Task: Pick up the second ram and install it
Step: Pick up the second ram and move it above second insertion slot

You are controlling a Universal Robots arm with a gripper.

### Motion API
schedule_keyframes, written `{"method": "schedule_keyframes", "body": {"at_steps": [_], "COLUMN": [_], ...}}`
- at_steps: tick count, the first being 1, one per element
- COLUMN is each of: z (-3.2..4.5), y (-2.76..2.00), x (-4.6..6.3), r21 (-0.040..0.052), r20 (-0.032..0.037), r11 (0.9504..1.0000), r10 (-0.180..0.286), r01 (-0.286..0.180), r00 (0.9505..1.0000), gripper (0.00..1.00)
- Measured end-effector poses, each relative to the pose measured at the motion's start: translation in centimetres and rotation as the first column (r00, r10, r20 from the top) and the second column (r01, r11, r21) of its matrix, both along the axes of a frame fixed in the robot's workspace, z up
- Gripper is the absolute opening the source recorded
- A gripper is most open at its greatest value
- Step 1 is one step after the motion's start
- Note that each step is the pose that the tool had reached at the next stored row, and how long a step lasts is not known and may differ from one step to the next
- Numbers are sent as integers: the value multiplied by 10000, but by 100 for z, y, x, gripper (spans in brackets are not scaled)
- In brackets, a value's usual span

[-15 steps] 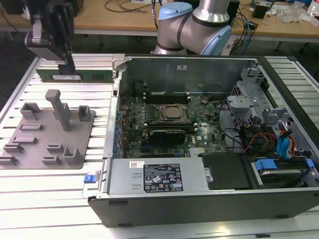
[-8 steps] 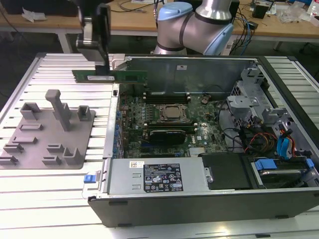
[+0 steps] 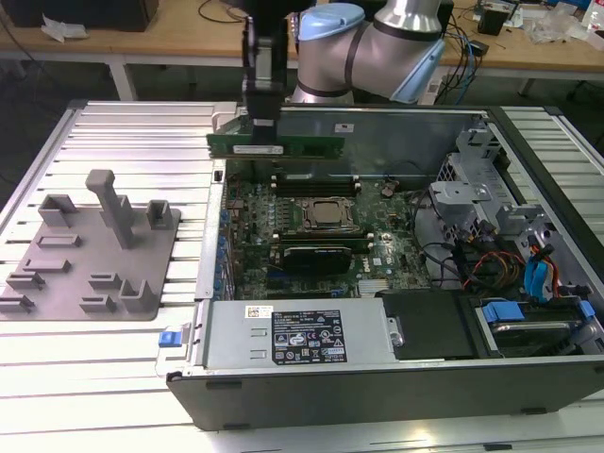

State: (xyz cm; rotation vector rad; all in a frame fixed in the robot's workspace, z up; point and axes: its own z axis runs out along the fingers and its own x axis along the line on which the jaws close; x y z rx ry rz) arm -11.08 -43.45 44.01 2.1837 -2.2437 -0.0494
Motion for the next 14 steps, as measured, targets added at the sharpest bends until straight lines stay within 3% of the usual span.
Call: {"method": "schedule_keyframes", "body": {"at_steps": [3, 7, 10, 14], "z": [-12, -57, -91, -191], "y": [0, 18, 113, 181], "x": [267, 475, 504, 521], "r21": [1, 0, 0, -1], "r20": [-2, -5, -5, -11], "r11": [10000, 10000, 10000, 10000], "r10": [-1, -1, -2, -2], "r01": [1, 1, 2, 2], "r00": [10000, 10000, 10000, 10000], "gripper": [9, 9, 9, 9]}}
